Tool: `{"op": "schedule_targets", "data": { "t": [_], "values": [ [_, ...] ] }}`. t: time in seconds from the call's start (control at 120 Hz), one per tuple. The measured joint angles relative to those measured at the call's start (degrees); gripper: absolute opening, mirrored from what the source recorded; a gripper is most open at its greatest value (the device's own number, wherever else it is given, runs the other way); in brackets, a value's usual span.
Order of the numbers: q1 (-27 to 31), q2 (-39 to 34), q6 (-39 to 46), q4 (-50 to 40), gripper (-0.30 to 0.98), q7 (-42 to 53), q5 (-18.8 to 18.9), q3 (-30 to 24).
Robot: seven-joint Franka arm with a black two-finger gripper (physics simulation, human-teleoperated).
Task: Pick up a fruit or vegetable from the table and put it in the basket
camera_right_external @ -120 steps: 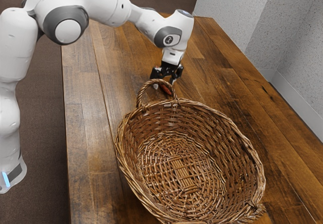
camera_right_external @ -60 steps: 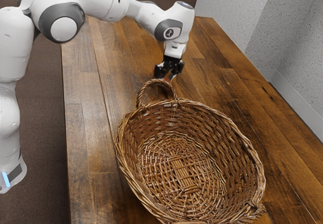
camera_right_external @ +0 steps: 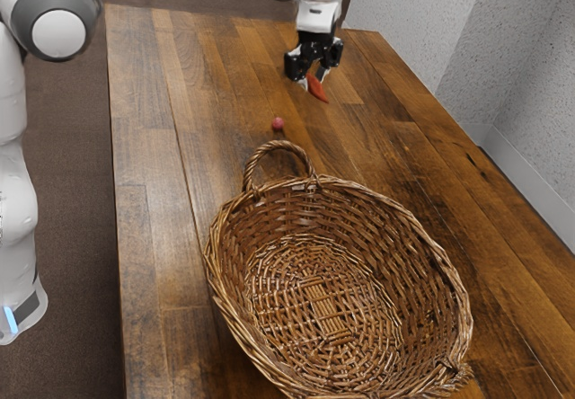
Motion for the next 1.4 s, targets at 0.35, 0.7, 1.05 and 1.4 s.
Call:
{"op": "schedule_targets", "data": {
  "t": [0.35,0.7,1.05,1.4],
  "values": [
    [0.85,-4.04,-6.08,2.75,0.14,-3.79,1.34,-12.88],
    [-3.85,-4.80,-10.40,6.35,0.14,-7.79,1.34,-25.10],
    [-3.98,-4.13,-11.12,6.28,0.14,-12.20,1.50,-33.62],
    [-4.77,-3.13,-10.79,6.11,0.14,-15.81,1.60,-36.88]
  ]
}}
